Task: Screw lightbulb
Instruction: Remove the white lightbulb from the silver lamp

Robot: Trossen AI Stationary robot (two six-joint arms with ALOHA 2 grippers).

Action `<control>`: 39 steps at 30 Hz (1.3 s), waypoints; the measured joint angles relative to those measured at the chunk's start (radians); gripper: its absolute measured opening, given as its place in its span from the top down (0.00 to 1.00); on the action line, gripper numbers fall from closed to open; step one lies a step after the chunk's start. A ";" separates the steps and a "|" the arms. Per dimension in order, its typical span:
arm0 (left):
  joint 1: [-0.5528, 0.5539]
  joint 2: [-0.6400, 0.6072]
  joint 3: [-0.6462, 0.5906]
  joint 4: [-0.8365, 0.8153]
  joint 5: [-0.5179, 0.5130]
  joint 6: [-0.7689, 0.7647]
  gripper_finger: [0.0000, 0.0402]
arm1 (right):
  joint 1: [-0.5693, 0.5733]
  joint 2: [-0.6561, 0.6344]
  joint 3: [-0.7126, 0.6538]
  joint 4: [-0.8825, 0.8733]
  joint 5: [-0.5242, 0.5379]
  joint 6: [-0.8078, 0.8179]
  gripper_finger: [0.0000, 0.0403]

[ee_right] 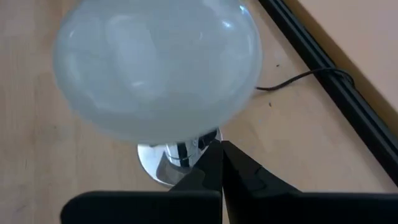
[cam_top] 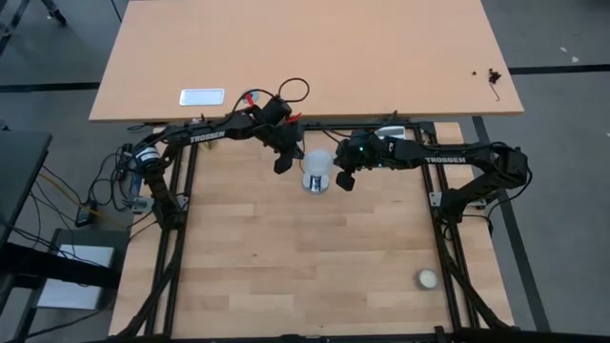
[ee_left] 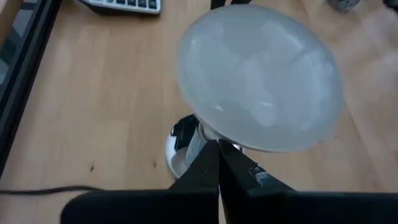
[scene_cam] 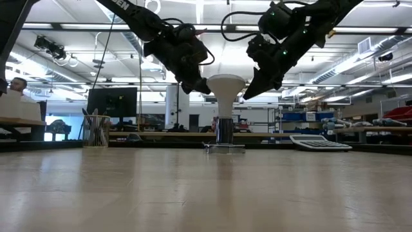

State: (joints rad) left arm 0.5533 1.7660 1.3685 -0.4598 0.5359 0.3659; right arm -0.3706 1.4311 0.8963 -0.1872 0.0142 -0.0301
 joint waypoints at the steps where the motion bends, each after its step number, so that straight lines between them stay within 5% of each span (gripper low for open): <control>1: 0.001 0.000 0.000 -0.006 -0.011 0.002 1.00 | 0.000 0.000 0.000 -0.002 -0.001 -0.001 0.98; 9: 0.023 0.000 0.000 -0.022 -0.056 0.023 1.00 | 0.000 -0.009 0.000 -0.034 -0.004 -0.008 0.98; 24: 0.036 0.045 0.002 0.282 -0.003 -0.063 1.00 | 0.172 -0.061 0.001 0.056 -0.090 0.038 0.98; 39: 0.014 0.061 0.001 0.233 0.017 -0.061 1.00 | 0.147 -0.012 0.000 0.109 -0.040 0.064 0.98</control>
State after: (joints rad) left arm 0.5678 1.8271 1.3697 -0.2269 0.5525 0.3053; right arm -0.2239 1.4191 0.8963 -0.0783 -0.0262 0.0338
